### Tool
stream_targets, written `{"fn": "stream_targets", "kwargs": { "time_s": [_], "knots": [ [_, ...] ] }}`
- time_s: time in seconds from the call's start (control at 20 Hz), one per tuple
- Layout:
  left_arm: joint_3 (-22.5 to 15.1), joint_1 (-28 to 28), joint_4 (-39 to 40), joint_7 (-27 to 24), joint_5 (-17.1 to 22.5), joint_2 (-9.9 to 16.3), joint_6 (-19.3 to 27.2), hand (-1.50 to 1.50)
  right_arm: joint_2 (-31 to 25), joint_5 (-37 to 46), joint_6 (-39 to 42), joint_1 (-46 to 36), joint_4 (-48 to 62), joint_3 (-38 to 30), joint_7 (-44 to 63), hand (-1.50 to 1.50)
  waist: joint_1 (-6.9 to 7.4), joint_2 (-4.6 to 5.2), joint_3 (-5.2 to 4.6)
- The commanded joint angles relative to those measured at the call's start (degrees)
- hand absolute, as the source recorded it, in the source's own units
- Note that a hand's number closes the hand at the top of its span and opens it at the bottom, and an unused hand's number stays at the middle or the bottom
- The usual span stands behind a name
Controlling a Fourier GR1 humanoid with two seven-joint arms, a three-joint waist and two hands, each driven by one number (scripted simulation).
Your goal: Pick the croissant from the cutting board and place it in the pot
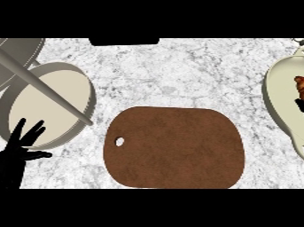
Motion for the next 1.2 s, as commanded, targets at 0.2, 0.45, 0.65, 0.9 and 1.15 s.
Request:
{"fn": "stream_targets", "kwargs": {
  "time_s": [0.2, 0.45, 0.65, 0.9, 1.15],
  "knots": [
    [-1.21, -13.21, -4.97, -3.98, -0.38, -2.08, 0.51, 0.00, 2.39, -10.75, 6.67, 0.49, 9.19, -1.99, -14.23, -1.50, 0.29, -0.57, 0.96],
    [-0.67, -14.10, -4.41, -3.04, -0.53, -1.90, 0.32, 0.00, 2.99, -15.58, 6.08, -3.42, 10.72, -7.03, -22.33, -1.50, -0.13, -1.03, 0.93],
    [0.22, -13.94, -4.83, -2.74, -0.13, -2.14, 0.45, 0.00, 5.23, -22.77, 7.51, -5.01, 12.80, -12.23, -24.09, -1.50, -0.67, -1.32, 0.88],
    [1.06, -12.62, -4.28, -4.05, 0.16, -1.75, -0.96, 0.00, 5.93, -31.20, 9.75, -6.73, 16.79, -19.80, -24.37, -1.50, -0.98, -1.43, 0.81],
    [-0.14, -13.54, -4.59, -3.49, -1.72, -3.28, 0.35, 0.00, 5.97, -36.30, 11.96, -6.54, 20.27, -25.13, -28.51, -1.50, -1.91, -1.20, 0.86]
  ]
}}
